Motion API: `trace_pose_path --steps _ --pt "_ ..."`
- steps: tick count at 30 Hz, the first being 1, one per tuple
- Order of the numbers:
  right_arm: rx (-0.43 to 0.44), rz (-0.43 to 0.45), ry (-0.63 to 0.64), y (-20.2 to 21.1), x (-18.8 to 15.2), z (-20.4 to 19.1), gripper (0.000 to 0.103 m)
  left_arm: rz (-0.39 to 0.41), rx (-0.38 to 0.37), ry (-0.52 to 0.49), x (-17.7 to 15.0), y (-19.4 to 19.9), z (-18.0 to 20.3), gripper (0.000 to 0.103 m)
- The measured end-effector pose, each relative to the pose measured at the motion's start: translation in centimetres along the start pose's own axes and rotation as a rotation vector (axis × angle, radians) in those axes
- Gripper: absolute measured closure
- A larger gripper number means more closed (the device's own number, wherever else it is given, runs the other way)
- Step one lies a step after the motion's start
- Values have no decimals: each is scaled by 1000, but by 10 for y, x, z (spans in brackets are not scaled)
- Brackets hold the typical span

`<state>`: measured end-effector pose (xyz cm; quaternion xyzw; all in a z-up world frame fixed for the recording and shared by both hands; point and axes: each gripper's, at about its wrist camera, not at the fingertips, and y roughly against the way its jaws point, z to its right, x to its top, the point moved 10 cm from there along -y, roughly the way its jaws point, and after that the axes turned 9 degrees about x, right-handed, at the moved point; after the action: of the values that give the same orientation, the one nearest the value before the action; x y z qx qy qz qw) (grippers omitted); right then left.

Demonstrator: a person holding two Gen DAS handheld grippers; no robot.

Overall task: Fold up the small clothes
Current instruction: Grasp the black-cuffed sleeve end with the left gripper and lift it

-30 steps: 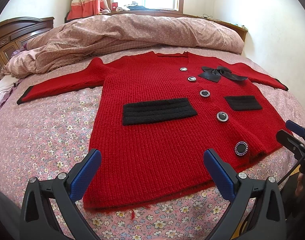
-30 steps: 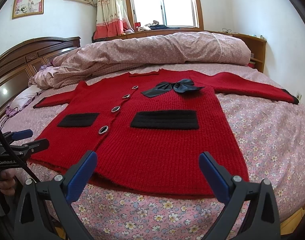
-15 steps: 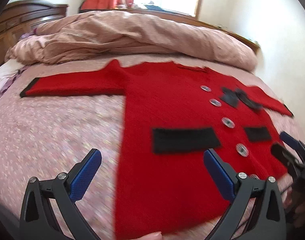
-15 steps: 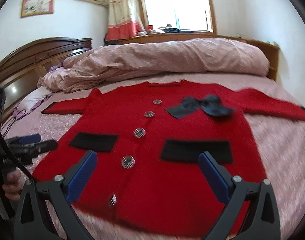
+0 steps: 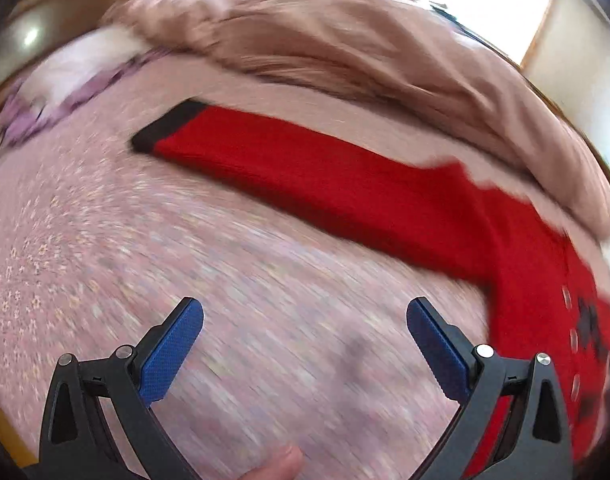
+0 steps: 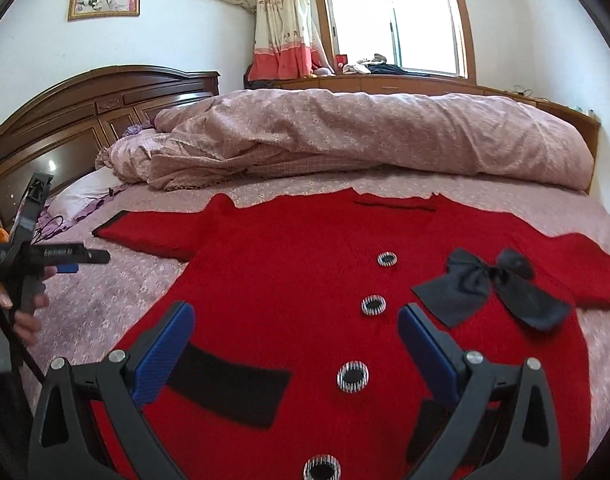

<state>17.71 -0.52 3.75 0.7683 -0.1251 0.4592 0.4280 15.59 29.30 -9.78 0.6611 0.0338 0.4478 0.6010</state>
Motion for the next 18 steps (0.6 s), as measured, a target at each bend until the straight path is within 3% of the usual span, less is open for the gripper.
trace_pose_path --steps 2,5,10,14,18 --pt "8 3 13 -5 7 3 0 -21 -34 116 19 -16 -22 5" --pt "-11 5 82 -10 18 8 0 -61 -28 262 42 -43 -55 5" --pt "-154 12 213 -14 24 33 0 -44 -68 382 64 -59 -74 5" --pt "-135 -22 108 -22 18 59 0 -44 -70 433 85 -76 -80 5" --pt "-110 -54 -10 -27 7 82 0 -53 -181 566 114 -94 -96 5"
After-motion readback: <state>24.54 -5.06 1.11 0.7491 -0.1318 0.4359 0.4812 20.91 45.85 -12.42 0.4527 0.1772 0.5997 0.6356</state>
